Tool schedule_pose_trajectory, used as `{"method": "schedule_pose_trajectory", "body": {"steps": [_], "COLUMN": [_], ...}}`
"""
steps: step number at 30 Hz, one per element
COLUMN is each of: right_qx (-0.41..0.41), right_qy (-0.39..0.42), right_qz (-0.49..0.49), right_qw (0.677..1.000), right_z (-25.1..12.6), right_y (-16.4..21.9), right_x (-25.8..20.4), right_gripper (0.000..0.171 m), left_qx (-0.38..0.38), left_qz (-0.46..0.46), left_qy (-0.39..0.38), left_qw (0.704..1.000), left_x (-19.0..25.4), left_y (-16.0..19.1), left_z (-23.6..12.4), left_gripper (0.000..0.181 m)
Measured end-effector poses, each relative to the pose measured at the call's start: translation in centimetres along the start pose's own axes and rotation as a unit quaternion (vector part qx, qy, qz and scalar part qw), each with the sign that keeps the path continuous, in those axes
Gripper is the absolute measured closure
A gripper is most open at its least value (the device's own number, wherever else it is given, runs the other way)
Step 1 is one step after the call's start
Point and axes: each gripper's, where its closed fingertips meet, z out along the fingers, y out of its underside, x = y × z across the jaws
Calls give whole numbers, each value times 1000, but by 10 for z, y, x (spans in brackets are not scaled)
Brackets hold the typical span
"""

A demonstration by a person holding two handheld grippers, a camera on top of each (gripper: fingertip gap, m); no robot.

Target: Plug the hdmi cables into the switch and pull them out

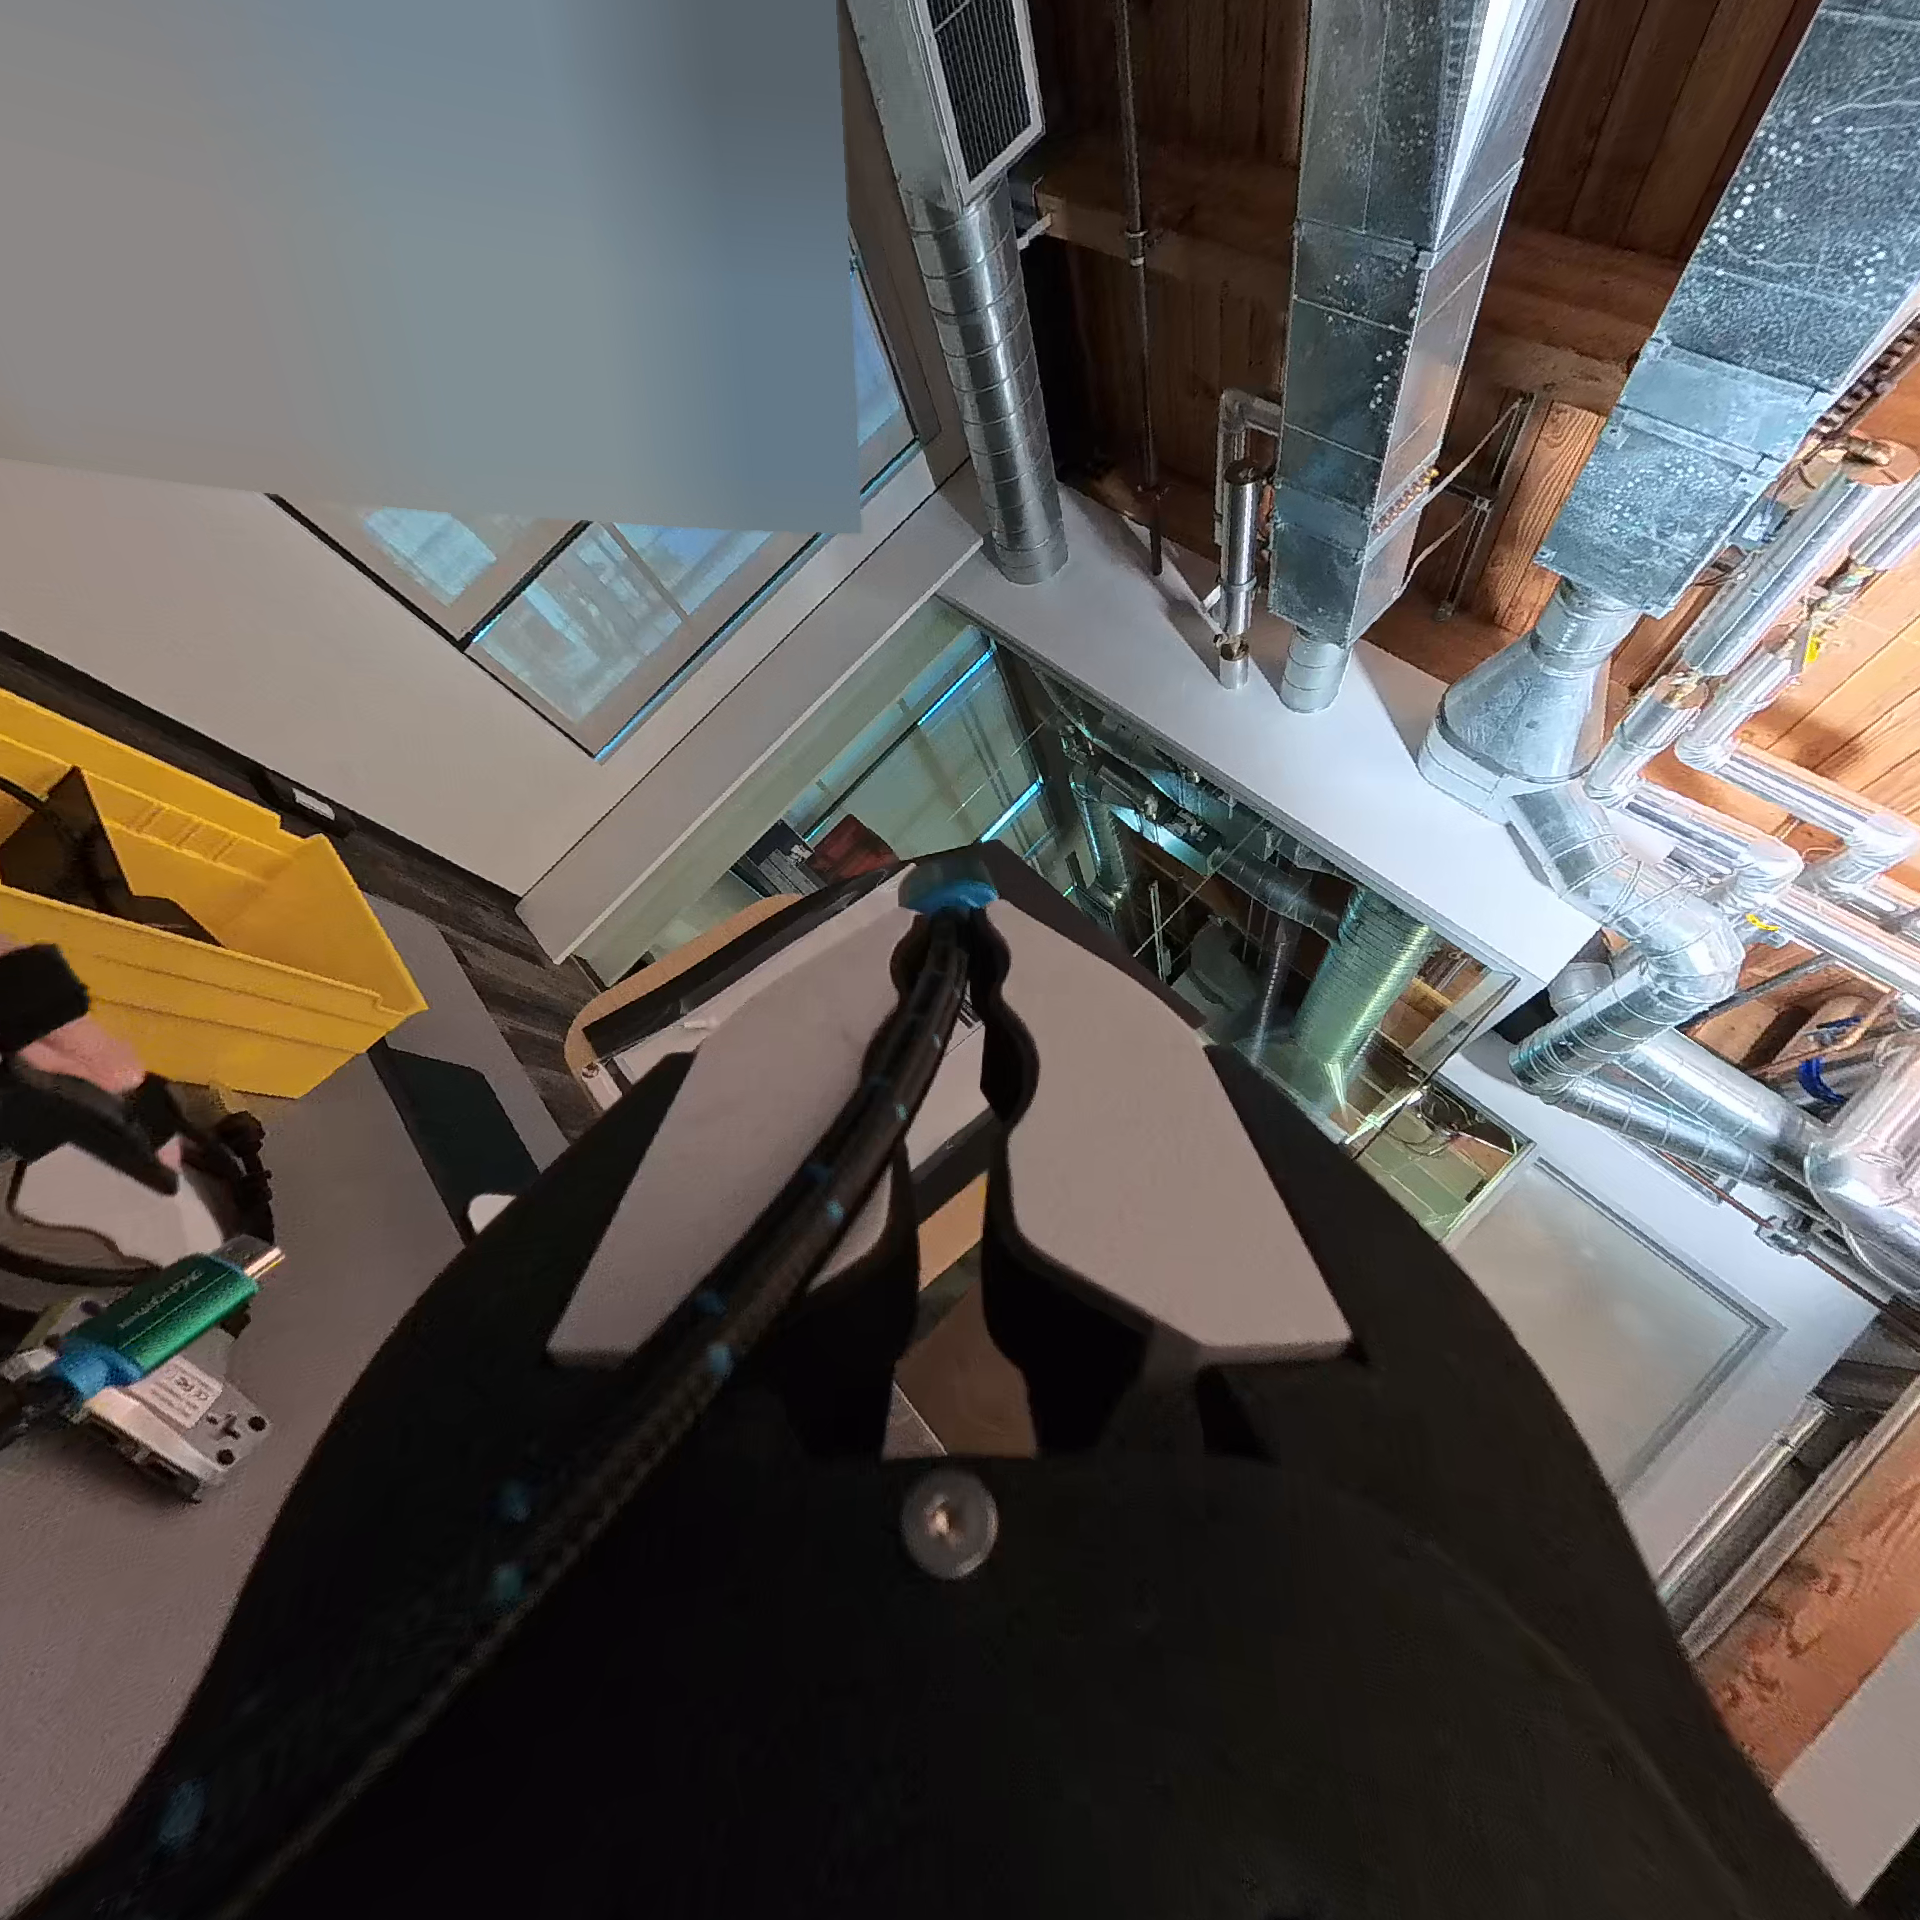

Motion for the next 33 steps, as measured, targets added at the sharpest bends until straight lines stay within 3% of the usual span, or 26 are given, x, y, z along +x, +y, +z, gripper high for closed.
{"method": "schedule_pose_trajectory", "body": {"steps": [5,11,15,18,24,29,33], "right_qx": [-3,-10,-81,-189,-339,-344,-312], "right_qy": [-7,-29,-103,-152,-72,-5,-19], "right_qz": [-4,24,111,149,169,234,303], "right_qw": [1000,999,985,958,923,909,900], "right_z": [3,6,20,30,61,73,81], "right_y": [1,10,49,99,189,217,217], "right_x": [-3,-8,-30,-57,-99,-128,-156], "right_gripper": [165,165,165,165,164,165,164], "left_qx": [-24,-41,10,72,196,321,361], "left_qz": [16,-30,-186,-322,-485,-543,-553], "left_qy": [-39,-73,-13,60,145,180,174], "left_qw": [999,996,982,942,840,755,731], "left_x": [7,-8,-31,-54,-105,-134,-144], "left_y": [3,13,3,-15,-38,-48,-45], "left_z": [15,33,16,-4,-35,-70,-87], "left_gripper": [152,161,161,161,162,162,162]}}
